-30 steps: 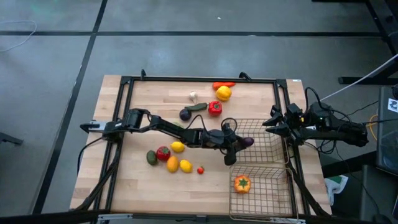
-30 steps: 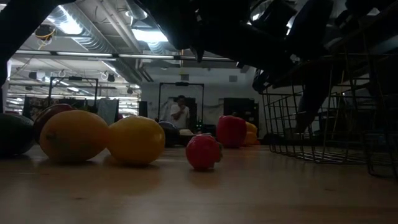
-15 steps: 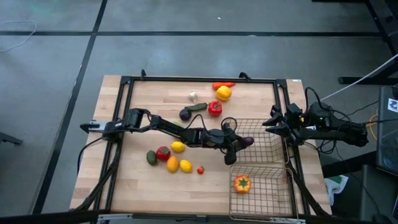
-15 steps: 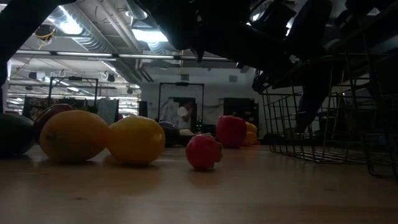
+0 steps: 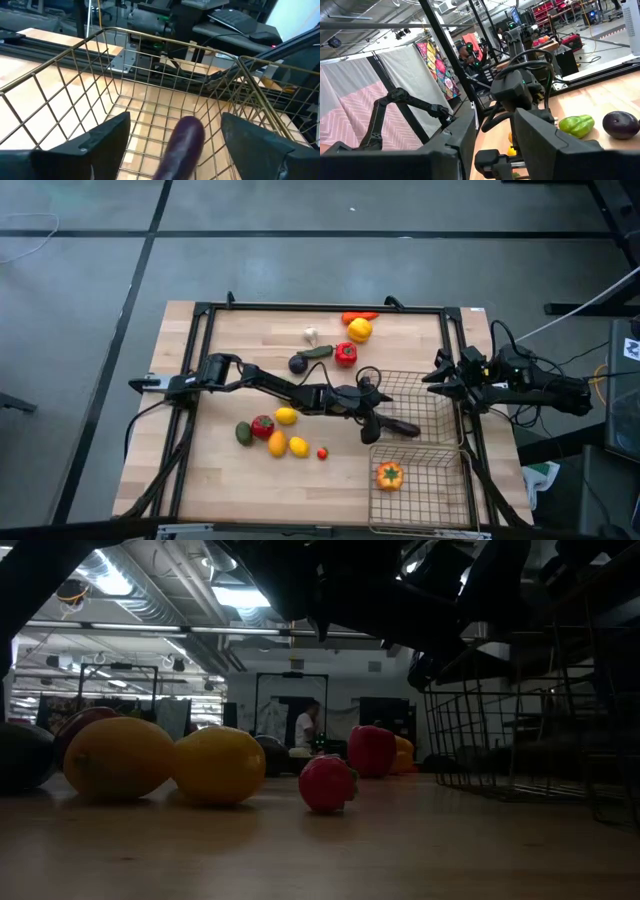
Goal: Sort produce into baskets
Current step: Put the bottom right lemon into the bottom wire basket
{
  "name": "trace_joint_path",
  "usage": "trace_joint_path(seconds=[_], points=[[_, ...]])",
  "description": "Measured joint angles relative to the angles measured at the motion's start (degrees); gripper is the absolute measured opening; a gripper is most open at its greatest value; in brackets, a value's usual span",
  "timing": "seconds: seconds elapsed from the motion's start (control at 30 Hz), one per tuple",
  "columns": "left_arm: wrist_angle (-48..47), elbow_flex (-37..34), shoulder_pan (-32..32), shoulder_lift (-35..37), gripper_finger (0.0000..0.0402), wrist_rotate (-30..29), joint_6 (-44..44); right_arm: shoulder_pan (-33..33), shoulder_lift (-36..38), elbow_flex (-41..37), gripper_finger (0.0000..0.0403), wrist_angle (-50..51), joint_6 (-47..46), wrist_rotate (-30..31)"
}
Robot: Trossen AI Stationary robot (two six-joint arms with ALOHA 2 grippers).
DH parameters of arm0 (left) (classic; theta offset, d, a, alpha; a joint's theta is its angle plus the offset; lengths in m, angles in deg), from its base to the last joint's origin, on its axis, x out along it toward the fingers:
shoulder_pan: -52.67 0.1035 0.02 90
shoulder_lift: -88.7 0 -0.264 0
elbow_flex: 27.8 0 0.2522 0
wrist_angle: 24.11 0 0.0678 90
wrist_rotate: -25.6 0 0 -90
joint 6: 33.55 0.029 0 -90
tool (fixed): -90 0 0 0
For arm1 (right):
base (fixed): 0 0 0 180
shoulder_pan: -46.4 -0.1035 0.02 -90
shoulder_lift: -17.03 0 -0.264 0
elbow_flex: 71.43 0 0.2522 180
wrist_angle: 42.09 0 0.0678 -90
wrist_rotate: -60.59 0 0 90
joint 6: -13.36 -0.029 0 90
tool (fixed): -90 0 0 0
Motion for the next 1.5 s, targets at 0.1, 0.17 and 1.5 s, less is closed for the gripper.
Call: trace_joint_path(seconds=[0.1, 0.17, 1.5], points=[[1.4, 0.0, 0.0, 0.0, 0.0312, 0.0, -1.5, 0.0, 0.0, 0.0, 0.0138, 0.0, 0.0, 0.0], [4.6, 0.0, 0.1, 0.0, 0.0313, 0.0, -2.0, 0.0, 0.0, 0.0, 0.0138, 0.0, 0.0, 0.0], [-67.6, 0.0, 0.0, 40.5, 0.0313, -6.9, 1.1, 0.0, 0.0, 0.0, 0.0138, -0.4, 0.0, 0.0]])
